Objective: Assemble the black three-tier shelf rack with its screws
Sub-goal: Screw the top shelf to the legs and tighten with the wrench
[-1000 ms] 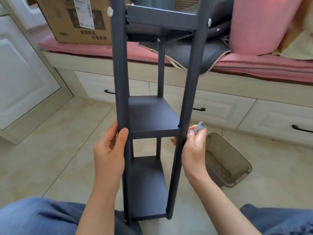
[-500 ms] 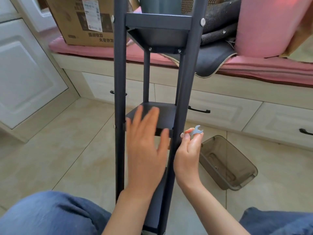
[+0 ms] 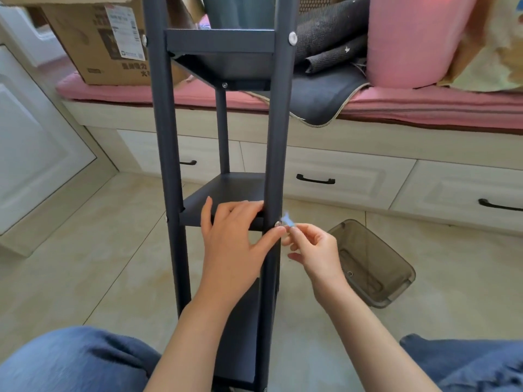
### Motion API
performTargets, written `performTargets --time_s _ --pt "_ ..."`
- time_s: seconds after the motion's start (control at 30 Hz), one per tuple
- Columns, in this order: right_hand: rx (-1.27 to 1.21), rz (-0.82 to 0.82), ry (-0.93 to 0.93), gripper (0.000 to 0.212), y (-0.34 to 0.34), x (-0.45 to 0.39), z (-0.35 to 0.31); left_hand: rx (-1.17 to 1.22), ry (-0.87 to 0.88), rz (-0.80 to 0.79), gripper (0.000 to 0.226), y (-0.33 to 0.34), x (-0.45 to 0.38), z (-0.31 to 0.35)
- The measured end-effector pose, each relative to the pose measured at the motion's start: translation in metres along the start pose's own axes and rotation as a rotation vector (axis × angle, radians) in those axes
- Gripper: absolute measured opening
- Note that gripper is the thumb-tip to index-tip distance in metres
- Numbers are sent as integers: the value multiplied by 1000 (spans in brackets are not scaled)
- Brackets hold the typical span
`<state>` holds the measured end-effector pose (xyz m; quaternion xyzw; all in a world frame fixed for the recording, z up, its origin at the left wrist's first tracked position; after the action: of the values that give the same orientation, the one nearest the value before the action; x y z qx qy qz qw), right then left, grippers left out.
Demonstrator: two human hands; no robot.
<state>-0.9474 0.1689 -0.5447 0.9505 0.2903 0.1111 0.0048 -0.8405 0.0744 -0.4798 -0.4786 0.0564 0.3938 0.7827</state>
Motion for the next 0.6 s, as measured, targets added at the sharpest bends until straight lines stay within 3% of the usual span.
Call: performTargets --time_s 0.1,0.23,0.6 --pt "-67 -185 177 18 -10 0 5 4 1 1 23 -3 1 -3" --pt "-120 -338 217 19 -13 2 4 -15 -1 -1 29 -8 1 -7" --pt "-15 -373 57 16 -1 7 -7 -20 -7 -57 41 -9 3 -13"
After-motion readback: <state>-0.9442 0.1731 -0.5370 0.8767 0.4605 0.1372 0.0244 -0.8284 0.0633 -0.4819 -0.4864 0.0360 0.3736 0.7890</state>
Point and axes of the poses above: each hand's wrist, its own x-axis away from the middle knuckle, its own y-axis out of the palm, z = x × y, the point moved 2 cm from there along -x, towards the middle knuckle, and after that the axes turned 1 degree about x, right-handed, at the moved point
